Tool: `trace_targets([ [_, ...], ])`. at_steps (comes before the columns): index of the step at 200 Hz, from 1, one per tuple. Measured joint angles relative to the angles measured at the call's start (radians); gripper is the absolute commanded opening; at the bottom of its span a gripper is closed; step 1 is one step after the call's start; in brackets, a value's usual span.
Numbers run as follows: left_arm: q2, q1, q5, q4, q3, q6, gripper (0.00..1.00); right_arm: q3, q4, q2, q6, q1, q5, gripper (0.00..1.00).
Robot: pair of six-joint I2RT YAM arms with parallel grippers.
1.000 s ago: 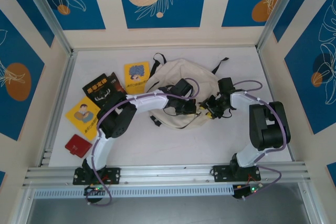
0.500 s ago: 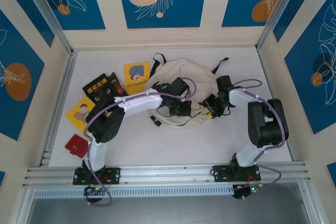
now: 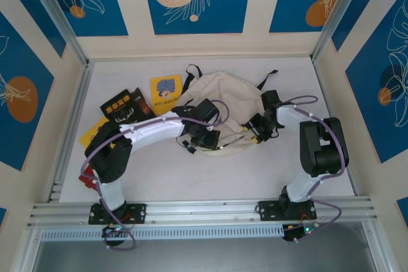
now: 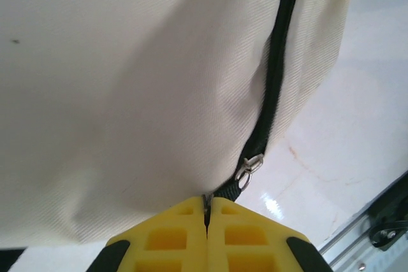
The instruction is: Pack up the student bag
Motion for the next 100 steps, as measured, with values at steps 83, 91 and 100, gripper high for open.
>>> trace_targets([
  [83, -0.085, 0.032, -0.143, -0.088, -0.055, 0.136, 0.0, 0.007, -0.005, 0.002, 0.021, 0.002, 0.02, 0.49],
  [91, -0.087, 0.032, -0.142, -0.085, -0.055, 0.142, 0.0, 0.006, -0.003, -0.005, 0.017, 0.002, 0.02, 0.51],
  [100, -0.088, 0.032, -0.136, -0.079, -0.055, 0.145, 0.0, 0.005, -0.001, -0.019, 0.012, 0.002, 0.024, 0.52],
])
